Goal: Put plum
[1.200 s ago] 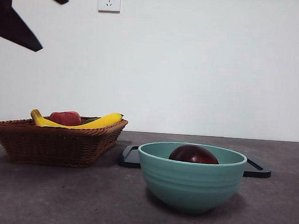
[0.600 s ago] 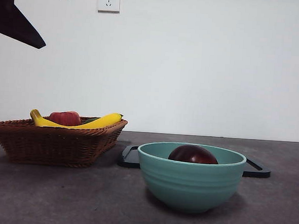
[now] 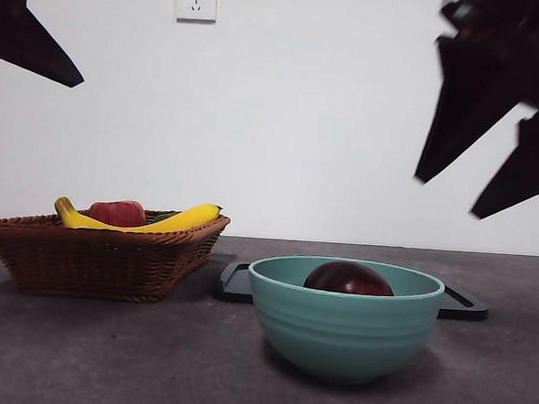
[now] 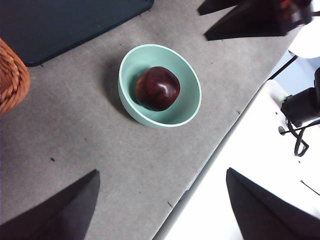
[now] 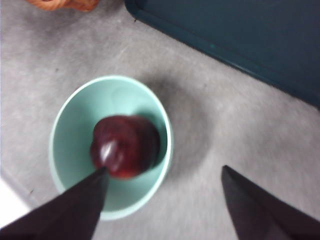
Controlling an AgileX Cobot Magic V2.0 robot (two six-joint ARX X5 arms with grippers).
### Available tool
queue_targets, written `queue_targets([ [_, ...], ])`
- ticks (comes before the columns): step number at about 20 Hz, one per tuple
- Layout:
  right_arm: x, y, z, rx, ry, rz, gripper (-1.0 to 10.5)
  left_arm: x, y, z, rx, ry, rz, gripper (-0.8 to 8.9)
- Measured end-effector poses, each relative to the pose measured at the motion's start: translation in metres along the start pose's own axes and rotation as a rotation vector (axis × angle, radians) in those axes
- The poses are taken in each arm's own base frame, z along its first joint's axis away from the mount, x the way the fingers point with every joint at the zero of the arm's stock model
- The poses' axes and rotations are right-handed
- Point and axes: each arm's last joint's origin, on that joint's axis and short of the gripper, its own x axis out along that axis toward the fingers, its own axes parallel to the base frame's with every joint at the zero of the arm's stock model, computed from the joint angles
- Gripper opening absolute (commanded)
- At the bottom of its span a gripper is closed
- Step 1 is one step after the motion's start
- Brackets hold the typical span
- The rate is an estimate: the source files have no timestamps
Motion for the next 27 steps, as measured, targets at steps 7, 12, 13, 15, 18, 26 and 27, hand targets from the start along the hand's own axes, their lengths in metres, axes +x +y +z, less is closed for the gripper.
queue_targets([
  [7,0.049,0.006,0.005,-0.033,0.088,-0.072,2.2,0.000,0.000,0.000,0.000,0.000,0.000,4.04],
  [12,0.068,0.009,0.004,-0.034,0.126,-0.088,1.3,0.000,0.000,0.000,0.000,0.000,0.000,4.04],
  [13,0.070,0.010,0.004,-0.038,0.127,-0.085,1.0,0.000,0.000,0.000,0.000,0.000,0.000,4.04],
  [15,0.072,0.010,0.004,-0.041,0.121,-0.088,0.2,0.000,0.000,0.000,0.000,0.000,0.000,4.04],
  [18,0.072,0.010,0.005,-0.042,0.116,-0.100,0.1,0.000,0.000,0.000,0.001,-0.001,0.000,4.04],
  [26,0.061,0.015,0.019,-0.018,0.076,-0.098,0.1,0.000,0.000,0.000,0.001,-0.001,0.000,4.04],
  [27,0.057,0.015,0.026,-0.017,0.050,-0.097,0.1,0.000,0.000,0.000,0.001,-0.001,0.000,4.04],
])
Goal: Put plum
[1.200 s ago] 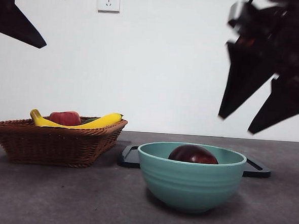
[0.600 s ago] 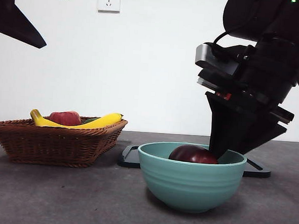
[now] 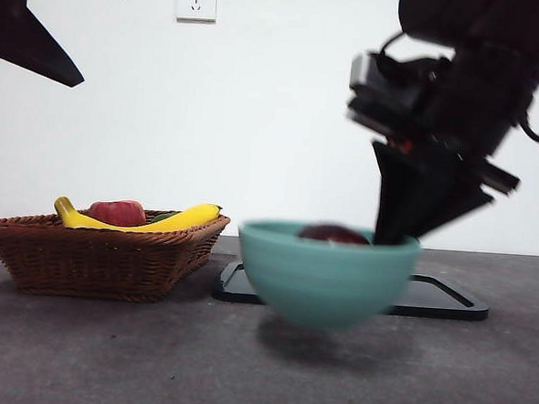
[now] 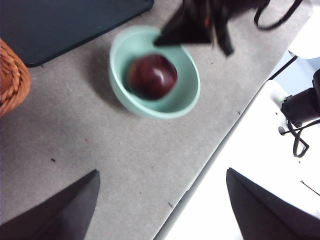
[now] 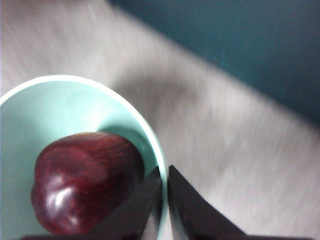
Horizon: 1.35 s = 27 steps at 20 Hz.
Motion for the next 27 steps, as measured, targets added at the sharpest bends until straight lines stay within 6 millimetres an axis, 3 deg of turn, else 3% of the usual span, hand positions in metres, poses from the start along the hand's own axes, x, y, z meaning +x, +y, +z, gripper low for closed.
queue_targets([
  [4,-0.018,-0.010,0.021,0.033,-0.084,-0.023,0.1,0.000,0.000,0.000,0.001,-0.001,0.000,4.04],
  [7,-0.034,-0.029,0.049,0.083,-0.172,-0.056,0.1,0.000,0.000,0.000,0.002,-0.003,0.000,4.04],
  [9,-0.033,-0.045,0.066,0.121,-0.192,-0.082,0.1,0.000,0.000,0.000,0.002,-0.003,0.000,4.04],
  [13,-0.006,-0.068,0.092,0.167,-0.146,-0.103,0.1,0.000,0.000,0.000,0.002,-0.003,0.000,4.04],
  [18,0.036,-0.083,0.094,0.184,-0.089,-0.108,0.1,0.000,0.000,0.000,0.002,-0.003,0.000,4.04],
  [24,0.045,-0.086,0.093,0.187,-0.082,-0.105,0.1,0.000,0.000,0.000,0.002,-0.003,0.000,4.04],
  [27,0.045,-0.086,0.093,0.187,-0.081,-0.101,1.7,0.000,0.000,0.000,0.002,-0.003,0.000,4.04],
])
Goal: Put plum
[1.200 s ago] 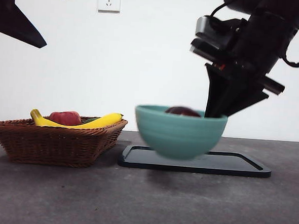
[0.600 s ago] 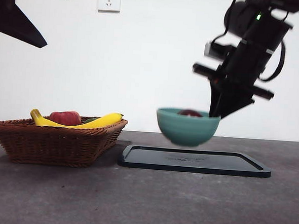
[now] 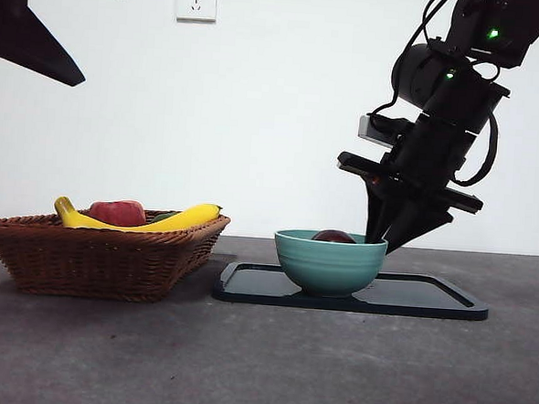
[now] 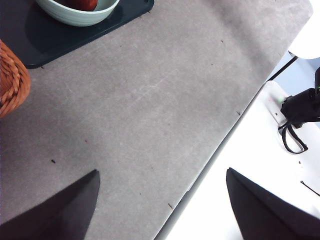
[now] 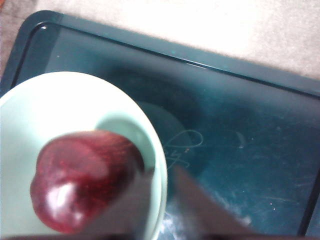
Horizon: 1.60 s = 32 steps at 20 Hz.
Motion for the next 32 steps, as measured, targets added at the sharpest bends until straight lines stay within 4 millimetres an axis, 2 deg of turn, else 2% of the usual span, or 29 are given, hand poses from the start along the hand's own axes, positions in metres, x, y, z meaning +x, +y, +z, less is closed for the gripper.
queue_targets([
  [3,-0.003,0.001,0.000,0.007,-0.003,-0.007,1.7,0.000,0.000,0.000,0.000,0.000,0.000,4.04],
  [4,-0.015,0.003,0.003,0.001,-0.032,-0.010,1.7,0.000,0.000,0.000,-0.001,0.000,0.000,4.04],
  [5,-0.035,0.008,0.006,-0.010,-0.085,-0.009,1.7,0.000,0.000,0.000,0.000,0.000,0.000,4.04],
  [7,-0.086,0.020,0.010,-0.035,-0.200,0.008,1.7,0.000,0.000,0.000,0.000,0.000,0.000,4.04],
  [9,-0.131,0.029,0.000,-0.063,-0.231,0.038,1.7,0.000,0.000,0.000,0.000,0.000,0.000,4.04],
  [11,-0.172,0.036,-0.018,-0.085,-0.235,0.041,1.7,0.000,0.000,0.000,0.000,0.000,0.000,4.04],
  [13,-0.206,0.040,-0.038,-0.097,-0.230,0.040,1.7,0.000,0.000,0.000,0.000,0.000,0.000,4.04],
  [17,-0.247,0.045,-0.069,-0.130,-0.272,0.060,1.7,0.000,0.000,0.000,0.000,0.000,0.000,4.04],
  [19,-0.257,0.048,-0.087,-0.153,-0.302,0.076,1.7,0.000,0.000,0.000,0.000,0.000,0.000,4.04],
  [21,-0.255,0.046,-0.108,-0.166,-0.301,0.089,1.7,0.000,0.000,0.000,0.000,0.000,0.000,4.04],
  [25,-0.234,0.038,-0.148,-0.184,-0.265,0.116,1.7,0.000,0.000,0.000,0.000,-0.001,0.000,4.04],
  [27,-0.224,0.036,-0.165,-0.200,-0.260,0.183,1.7,0.000,0.000,0.001,0.004,-0.008,0.000,4.04],
  [30,-0.212,0.031,-0.182,-0.203,-0.224,0.231,1.7,0.000,0.000,0.002,0.009,-0.016,0.000,4.04],
  [32,-0.208,0.030,-0.185,-0.199,-0.210,0.229,1.7,0.000,0.000,0.002,0.009,-0.016,0.000,4.04],
])
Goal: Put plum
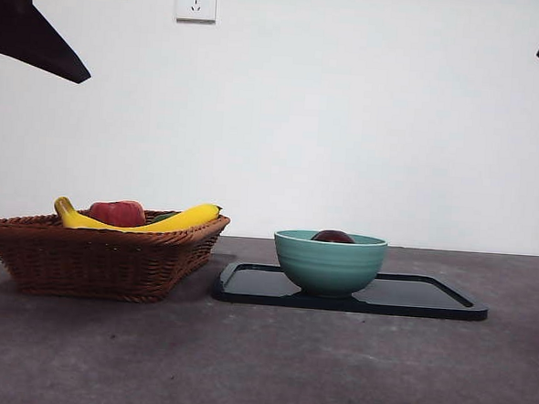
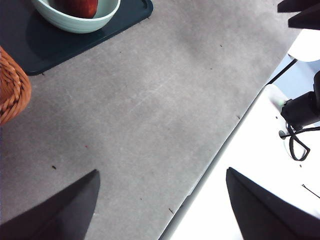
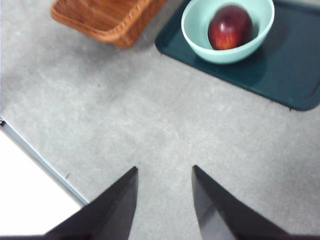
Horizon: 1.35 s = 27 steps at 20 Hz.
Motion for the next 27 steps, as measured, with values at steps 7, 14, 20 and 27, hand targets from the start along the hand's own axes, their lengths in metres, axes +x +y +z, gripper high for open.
queue_targets([
  [7,-0.001,0.001,0.002,-0.011,-0.026,0.003,1.7,0.000,0.000,0.000,0.000,0.000,0.000,4.04],
  [14,-0.001,0.001,0.002,-0.010,-0.026,0.003,1.7,0.000,0.000,0.000,0.000,0.000,0.000,4.04],
  [20,-0.001,0.001,0.002,-0.010,-0.026,0.003,1.7,0.000,0.000,0.000,-0.001,0.000,0.000,4.05],
  [27,-0.001,0.001,0.002,-0.010,-0.028,0.004,1.7,0.000,-0.002,0.012,-0.034,-0.081,-0.007,4.15],
])
